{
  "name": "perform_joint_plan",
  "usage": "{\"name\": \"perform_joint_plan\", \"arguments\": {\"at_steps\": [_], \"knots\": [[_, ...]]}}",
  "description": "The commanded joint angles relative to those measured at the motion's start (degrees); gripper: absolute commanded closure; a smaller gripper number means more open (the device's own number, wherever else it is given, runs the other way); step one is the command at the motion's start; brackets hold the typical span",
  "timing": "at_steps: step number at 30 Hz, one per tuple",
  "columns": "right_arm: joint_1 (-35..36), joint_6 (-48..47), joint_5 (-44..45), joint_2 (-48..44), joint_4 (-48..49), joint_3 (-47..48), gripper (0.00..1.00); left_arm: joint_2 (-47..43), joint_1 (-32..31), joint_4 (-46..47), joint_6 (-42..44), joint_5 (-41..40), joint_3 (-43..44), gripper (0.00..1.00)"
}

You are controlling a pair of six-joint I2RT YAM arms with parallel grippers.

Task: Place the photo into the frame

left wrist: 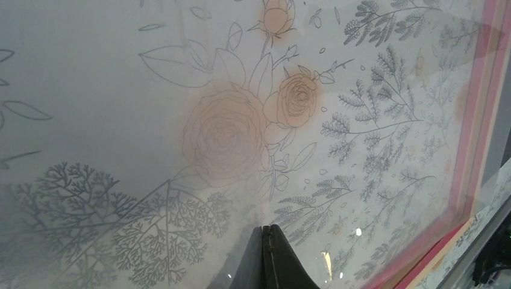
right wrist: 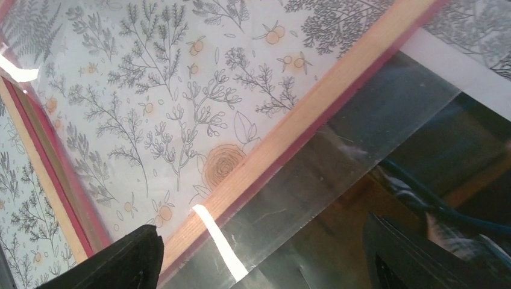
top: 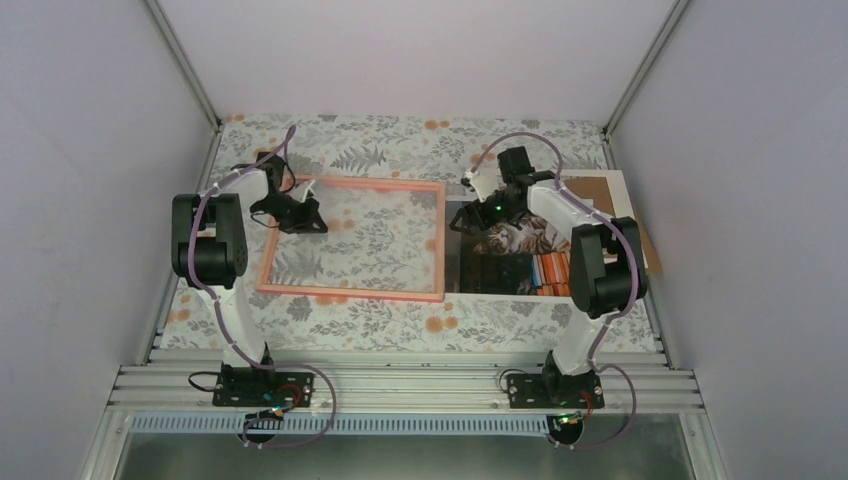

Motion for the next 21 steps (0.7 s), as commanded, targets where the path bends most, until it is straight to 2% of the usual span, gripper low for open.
{"name": "perform_joint_plan", "arguments": {"at_steps": [1,21], "knots": [[2.0,0.3,1.2,1.4,2.0,1.6,0.19,0.8,0.3,-3.2,1.1,-1.0,1.4,0.98],[6.5,4.2,6.6,8.2,4.6,8.9,0.19,1.9,1.0,-2.8,1.4,-7.6,0.8,0.98]]}}
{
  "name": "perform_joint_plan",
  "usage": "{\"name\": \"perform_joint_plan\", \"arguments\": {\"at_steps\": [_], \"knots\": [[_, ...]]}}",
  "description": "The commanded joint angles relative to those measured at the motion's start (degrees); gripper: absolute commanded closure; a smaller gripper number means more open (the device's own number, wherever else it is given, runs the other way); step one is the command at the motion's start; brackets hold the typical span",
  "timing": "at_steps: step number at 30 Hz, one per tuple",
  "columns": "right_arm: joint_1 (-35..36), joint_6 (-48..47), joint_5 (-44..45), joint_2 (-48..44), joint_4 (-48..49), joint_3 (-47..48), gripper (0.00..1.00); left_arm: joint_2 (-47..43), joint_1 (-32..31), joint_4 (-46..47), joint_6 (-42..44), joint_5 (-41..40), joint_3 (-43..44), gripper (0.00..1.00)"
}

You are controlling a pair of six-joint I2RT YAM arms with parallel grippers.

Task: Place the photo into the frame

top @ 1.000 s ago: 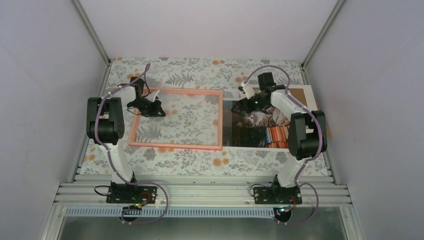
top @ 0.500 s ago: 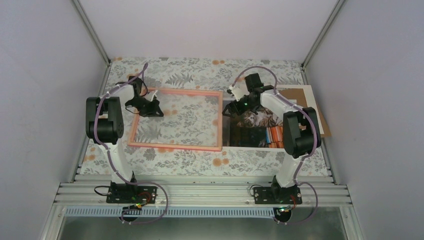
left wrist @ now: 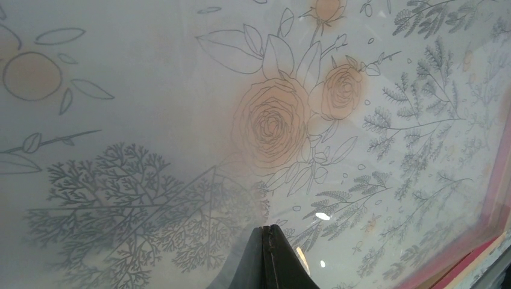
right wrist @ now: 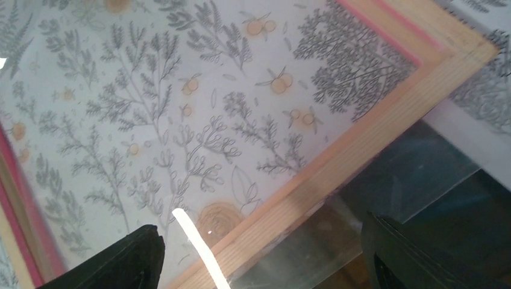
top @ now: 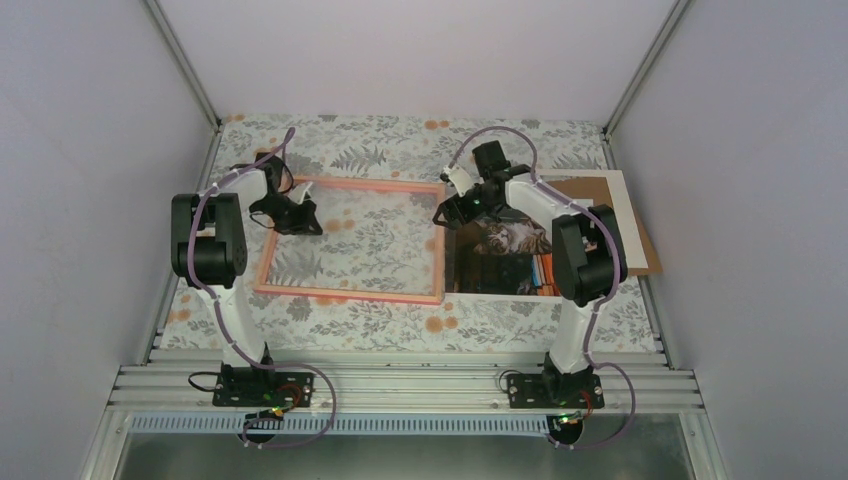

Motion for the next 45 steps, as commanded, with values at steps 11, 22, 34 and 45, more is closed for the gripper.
{"name": "perform_joint_plan", "arguments": {"at_steps": [11,22,34,45], "knots": [[0.4,1.0,3.3,1.9,1.4,3.5,0.2,1.6,0.5,-3.8,1.6,-2.9,1.4,0.98],[0.4,0.2,3.1,0.7,0.9,1.9,0.21,0.7,1.2,-10.5,2.2,3.9,4.8,0.98],[0.4,0.2,3.3,1.5,1.1,2.9,0.22,0.2,3.9,-14.1,3.9,5.5,5.5,0.98],[0.4,0.1,4.3,2.1,0.8,3.7,0.22,1.1,5.0,-14.7,4.1,9.6,4.7,0.98]]}}
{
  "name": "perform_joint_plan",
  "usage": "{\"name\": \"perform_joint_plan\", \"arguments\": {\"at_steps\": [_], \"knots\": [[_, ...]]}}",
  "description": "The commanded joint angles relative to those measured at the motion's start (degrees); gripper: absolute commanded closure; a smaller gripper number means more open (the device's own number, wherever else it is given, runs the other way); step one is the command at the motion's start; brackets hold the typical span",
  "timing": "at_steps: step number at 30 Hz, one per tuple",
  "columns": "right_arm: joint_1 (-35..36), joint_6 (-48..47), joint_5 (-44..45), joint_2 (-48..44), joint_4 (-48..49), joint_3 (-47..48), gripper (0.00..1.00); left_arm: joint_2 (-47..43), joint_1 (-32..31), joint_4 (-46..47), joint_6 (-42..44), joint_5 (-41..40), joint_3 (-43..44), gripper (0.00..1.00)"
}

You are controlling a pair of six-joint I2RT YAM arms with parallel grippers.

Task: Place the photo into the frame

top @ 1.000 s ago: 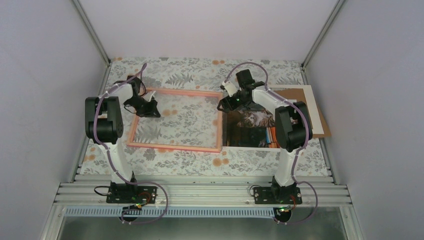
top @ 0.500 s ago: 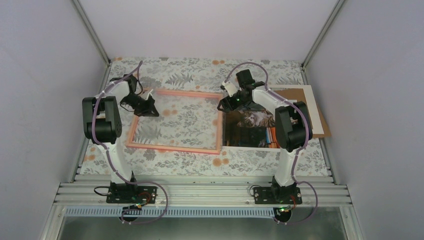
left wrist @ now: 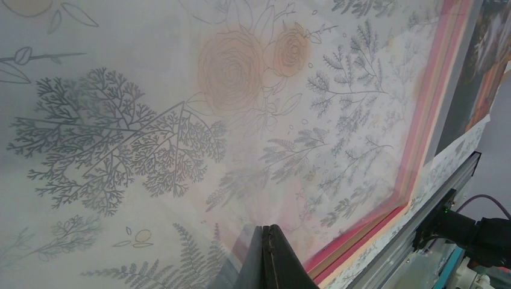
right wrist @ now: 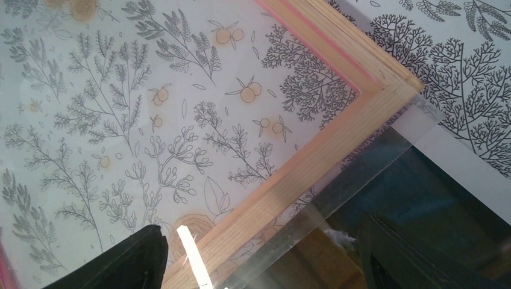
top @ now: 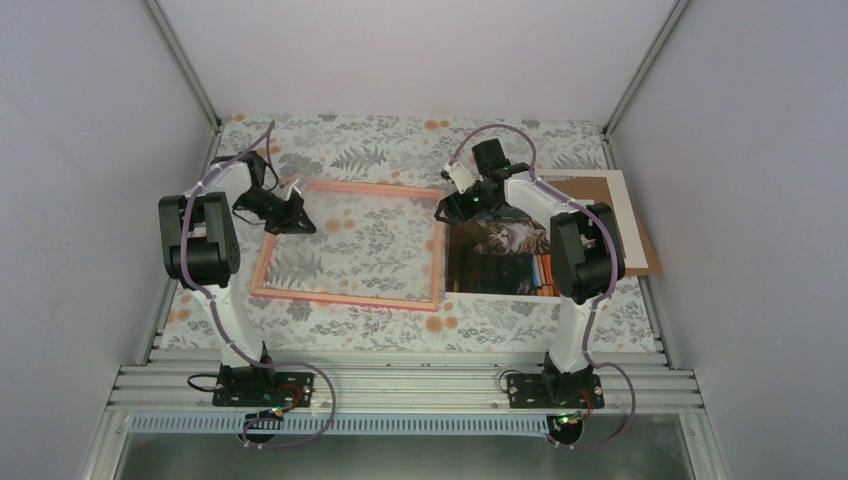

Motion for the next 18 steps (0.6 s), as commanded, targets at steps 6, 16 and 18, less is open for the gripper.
{"name": "perform_joint_plan", "arguments": {"at_steps": [6,16,18], "knots": [[0.4,-1.1,3.7,-0.6,-0.4,2.4,0.22,2.1,0.9,-2.6,2.1,1.2,0.3,0.98],[-0.6,-3.3,3.0,-1.8,-1.9,5.6,0.24,2.8,1.6,-5.1,3.5,7.9,2.4,0.98],[-0.8,-2.6,2.5,-1.0,-2.3,6.1,0.25,3.2,2.2,-6.9,5.0,13.3,3.1,0.98]]}}
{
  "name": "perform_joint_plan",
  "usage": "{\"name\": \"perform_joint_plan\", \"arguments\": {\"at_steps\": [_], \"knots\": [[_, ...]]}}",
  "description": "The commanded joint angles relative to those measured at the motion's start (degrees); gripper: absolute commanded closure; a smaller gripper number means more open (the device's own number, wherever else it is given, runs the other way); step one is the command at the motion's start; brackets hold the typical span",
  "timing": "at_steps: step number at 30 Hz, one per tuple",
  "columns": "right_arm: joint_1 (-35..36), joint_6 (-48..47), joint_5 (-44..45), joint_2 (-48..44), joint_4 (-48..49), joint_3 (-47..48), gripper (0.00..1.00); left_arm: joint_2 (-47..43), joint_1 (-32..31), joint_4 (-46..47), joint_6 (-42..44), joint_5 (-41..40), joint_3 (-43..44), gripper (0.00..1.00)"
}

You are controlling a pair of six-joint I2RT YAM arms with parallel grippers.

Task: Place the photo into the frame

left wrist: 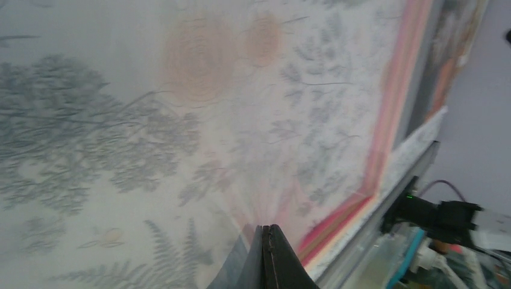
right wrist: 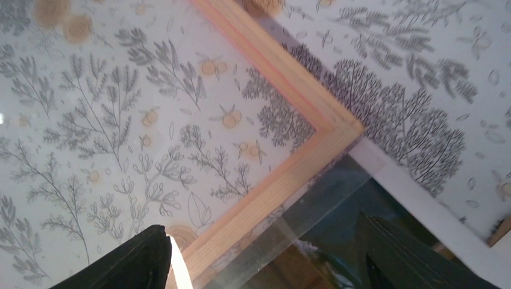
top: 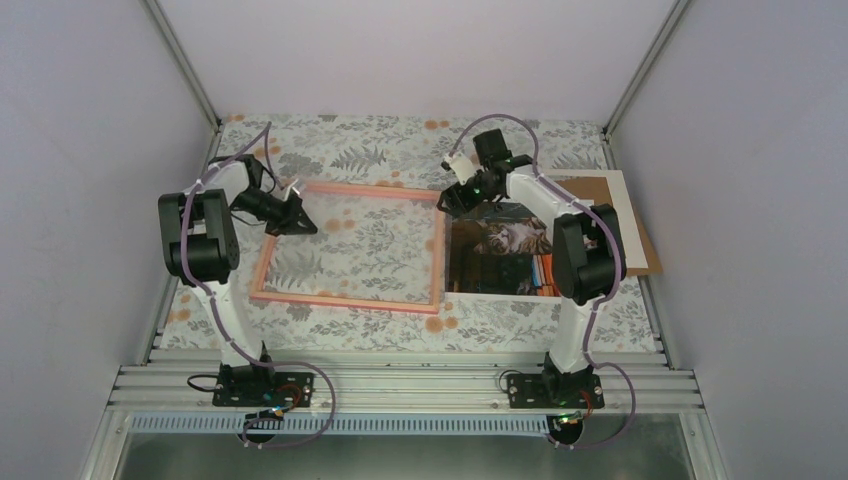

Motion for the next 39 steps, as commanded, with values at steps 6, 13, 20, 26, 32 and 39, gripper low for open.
{"name": "perform_joint_plan", "arguments": {"at_steps": [6,13,20,26,32,39], "knots": [[-3.5,1.8,-3.8,-2.1,0.1,1.2,0.25,0.2,3.5,-11.5,8.5,26.0,5.5,0.98],[-5.0,2.2,-5.7,-3.9,0.8,0.2,0.24,-3.3,3.7,-9.5,6.7,22.4,-0.4,0.98],[-4.9,2.0,-6.3,-3.5,0.5,0.2,0.26,-1.4,5.0,-8.9,5.9,20.3,-0.8,0.98],[-4.9,2.6,-5.3,-4.2,0.7,-1.1,0.27,-3.3,3.0,-10.4,8.4,20.8,3.4,0.98],[-4.9,2.9,-4.5,-5.7,1.1,-3.2,0.27,-8.6,-0.6,-4.7,6.5,10.3,3.8,0.98],[-4.8,2.9,-5.0,-6.0,1.6,-3.7,0.28,-9.9,-0.3,-2.6,7.5,6.6,0.4,0.98]]}}
